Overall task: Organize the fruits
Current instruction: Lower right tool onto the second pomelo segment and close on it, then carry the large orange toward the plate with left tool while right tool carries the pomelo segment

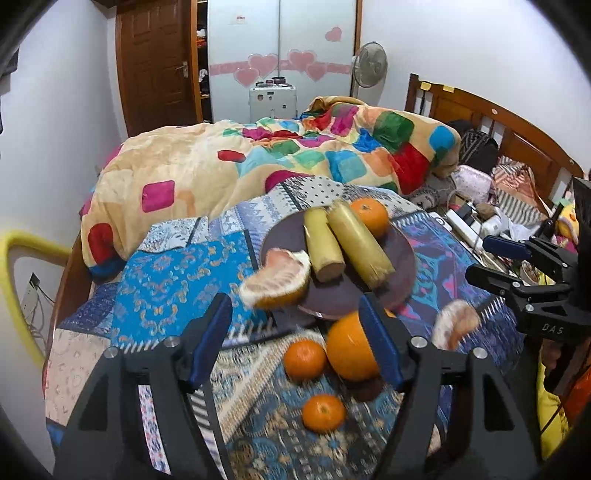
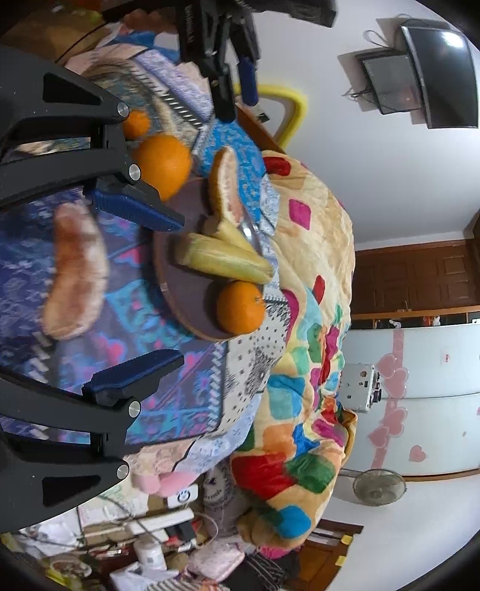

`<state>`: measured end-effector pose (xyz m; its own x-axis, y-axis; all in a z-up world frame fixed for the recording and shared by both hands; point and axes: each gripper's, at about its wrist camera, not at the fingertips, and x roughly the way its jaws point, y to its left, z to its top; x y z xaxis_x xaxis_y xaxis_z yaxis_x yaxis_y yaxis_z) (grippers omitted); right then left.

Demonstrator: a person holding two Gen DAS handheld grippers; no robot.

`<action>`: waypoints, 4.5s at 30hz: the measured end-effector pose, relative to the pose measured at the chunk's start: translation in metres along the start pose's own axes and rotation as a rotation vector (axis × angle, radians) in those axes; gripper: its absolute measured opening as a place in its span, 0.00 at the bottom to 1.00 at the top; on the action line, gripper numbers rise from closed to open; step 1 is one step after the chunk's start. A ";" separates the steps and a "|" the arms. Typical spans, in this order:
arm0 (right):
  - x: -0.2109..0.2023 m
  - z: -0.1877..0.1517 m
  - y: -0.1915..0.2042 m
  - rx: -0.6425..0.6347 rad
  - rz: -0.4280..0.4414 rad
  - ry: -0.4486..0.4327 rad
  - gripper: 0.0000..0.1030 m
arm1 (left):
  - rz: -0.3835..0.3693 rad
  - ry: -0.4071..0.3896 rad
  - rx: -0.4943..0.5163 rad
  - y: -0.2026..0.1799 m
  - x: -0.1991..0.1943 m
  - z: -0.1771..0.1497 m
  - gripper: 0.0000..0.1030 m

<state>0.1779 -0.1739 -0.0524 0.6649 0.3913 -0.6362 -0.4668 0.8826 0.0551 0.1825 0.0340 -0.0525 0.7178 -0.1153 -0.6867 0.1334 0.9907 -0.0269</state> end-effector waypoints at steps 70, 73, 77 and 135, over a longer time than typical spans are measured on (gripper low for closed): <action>0.038 -0.056 -0.011 0.031 0.043 0.129 0.35 | -0.038 0.032 0.052 -0.052 0.039 -0.041 0.78; 0.036 -0.057 -0.011 0.033 0.035 0.116 0.35 | -0.026 0.029 0.053 -0.053 0.045 -0.039 0.78; 0.035 -0.058 -0.013 0.042 0.043 0.098 0.34 | -0.012 0.027 0.055 -0.053 0.052 -0.038 0.72; 0.023 0.011 -0.011 0.019 -0.004 -0.105 0.19 | -0.042 -0.058 0.021 -0.024 0.047 0.014 0.64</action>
<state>0.2047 -0.1714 -0.0596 0.7246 0.4122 -0.5523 -0.4539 0.8885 0.0676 0.2228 0.0039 -0.0745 0.7497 -0.1612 -0.6418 0.1778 0.9833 -0.0392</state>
